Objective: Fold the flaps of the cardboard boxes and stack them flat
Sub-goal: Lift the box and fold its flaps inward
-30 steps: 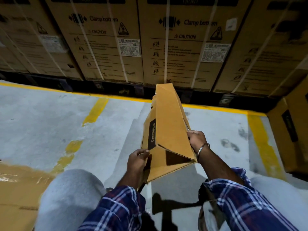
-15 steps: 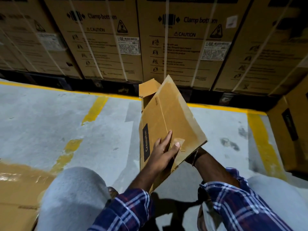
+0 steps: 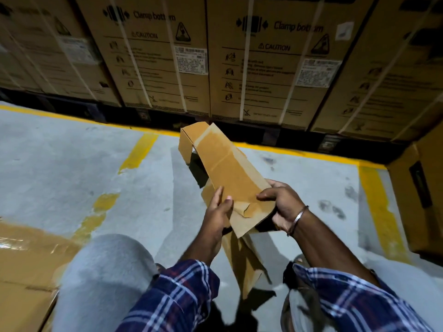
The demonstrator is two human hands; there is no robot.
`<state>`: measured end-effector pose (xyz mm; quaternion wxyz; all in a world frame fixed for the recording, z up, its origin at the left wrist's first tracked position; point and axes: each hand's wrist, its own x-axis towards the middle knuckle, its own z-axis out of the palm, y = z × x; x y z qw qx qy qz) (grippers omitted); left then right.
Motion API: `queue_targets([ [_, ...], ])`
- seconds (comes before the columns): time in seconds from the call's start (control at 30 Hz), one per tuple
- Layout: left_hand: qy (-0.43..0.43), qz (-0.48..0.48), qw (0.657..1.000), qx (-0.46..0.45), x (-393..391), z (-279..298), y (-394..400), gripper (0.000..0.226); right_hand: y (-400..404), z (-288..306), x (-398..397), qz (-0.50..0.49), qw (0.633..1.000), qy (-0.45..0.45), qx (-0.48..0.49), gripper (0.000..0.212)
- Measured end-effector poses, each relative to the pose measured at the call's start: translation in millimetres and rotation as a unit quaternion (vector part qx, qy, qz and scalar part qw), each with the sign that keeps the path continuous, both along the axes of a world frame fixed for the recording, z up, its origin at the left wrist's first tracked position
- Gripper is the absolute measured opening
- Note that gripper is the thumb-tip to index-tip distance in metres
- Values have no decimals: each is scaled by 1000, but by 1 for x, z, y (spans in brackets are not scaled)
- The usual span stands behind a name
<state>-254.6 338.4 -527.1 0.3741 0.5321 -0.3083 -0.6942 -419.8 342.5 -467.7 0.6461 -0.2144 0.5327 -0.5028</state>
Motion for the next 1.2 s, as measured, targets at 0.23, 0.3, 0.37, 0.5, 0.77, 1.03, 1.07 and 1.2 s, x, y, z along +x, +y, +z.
queue_targets([
  [0.23, 5, 32, 995, 99, 10, -8, 19, 30, -12, -2, -3, -114, 991, -54, -34, 26],
  [0.3, -47, 17, 985, 164, 15, -20, 35, 38, -17, -5, -3, -137, 987, -81, -38, 25],
  [0.37, -75, 27, 970, 228, 19, -31, 48, 54, -23, -10, -4, -164, 981, -94, -42, 20],
  [0.5, -27, 46, 938, 343, 29, -48, 62, 88, -32, -18, -5, -195, 973, -115, -40, 19],
  [0.77, 271, 327, 848, 316, 33, -21, 43, 46, -35, -17, -7, -208, 959, -189, -39, 19],
  [1.03, 317, 449, 796, 252, 45, 9, 24, 32, -29, -19, -24, -221, 964, -148, -25, 18],
  [1.07, 327, 450, 794, 246, 45, 11, 23, 34, -28, -18, -29, -231, 962, -142, -19, 16],
  [1.2, 299, 428, 832, 189, 45, 17, 17, 41, -21, -19, -48, -315, 948, -49, 1, 18],
])
